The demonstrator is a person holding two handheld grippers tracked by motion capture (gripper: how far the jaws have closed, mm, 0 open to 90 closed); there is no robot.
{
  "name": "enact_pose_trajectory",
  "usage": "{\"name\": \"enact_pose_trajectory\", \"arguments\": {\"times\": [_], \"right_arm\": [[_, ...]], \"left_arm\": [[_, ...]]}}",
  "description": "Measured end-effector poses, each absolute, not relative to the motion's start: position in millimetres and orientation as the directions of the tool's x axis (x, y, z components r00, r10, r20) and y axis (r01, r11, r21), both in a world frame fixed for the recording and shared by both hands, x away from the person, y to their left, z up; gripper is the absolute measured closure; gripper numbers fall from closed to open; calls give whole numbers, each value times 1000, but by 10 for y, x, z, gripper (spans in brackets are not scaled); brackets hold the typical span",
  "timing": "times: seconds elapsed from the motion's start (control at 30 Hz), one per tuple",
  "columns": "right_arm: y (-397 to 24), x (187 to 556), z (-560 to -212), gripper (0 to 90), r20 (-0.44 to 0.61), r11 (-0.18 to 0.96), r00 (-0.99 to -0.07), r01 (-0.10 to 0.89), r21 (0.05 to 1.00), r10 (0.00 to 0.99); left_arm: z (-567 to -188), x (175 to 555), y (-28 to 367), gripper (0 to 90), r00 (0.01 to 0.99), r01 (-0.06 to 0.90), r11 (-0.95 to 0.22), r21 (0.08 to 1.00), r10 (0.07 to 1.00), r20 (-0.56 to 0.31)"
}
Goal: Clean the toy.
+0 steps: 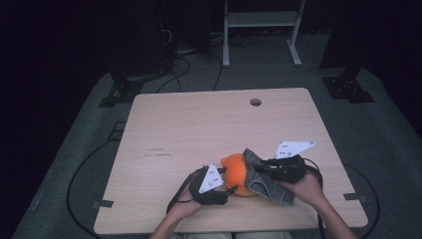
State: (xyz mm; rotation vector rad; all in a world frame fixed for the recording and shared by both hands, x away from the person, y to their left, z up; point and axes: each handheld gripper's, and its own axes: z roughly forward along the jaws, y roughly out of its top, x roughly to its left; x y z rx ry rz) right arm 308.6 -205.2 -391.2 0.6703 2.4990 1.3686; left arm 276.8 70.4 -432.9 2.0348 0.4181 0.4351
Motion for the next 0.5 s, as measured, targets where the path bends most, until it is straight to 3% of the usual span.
{"name": "enact_pose_trajectory", "arguments": {"times": [0.1, 0.27, 0.33, 0.5], "right_arm": [[-2099, 3025, -3991, 806, 49, 439, -873, 291, 850, 485], [-2072, 2903, -4009, 807, 24, 472, -885, 270, 839, 465], [-2054, 2873, -3964, 807, 16, 488, -890, 265, 832, 455], [-1867, 2841, -3789, 806, 8, 499, -924, 214, 840, 383]], "left_arm": [[-4270, 2803, 710, 168, 867, 147, -390, 909, 493, 72], [-4299, 2807, 634, 188, 878, 168, -404, 899, 476, 49], [-4304, 2764, 619, 251, 883, 124, -447, 886, 457, 107], [-4316, 2688, 582, 302, 893, 47, -541, 840, 399, 207]]}}
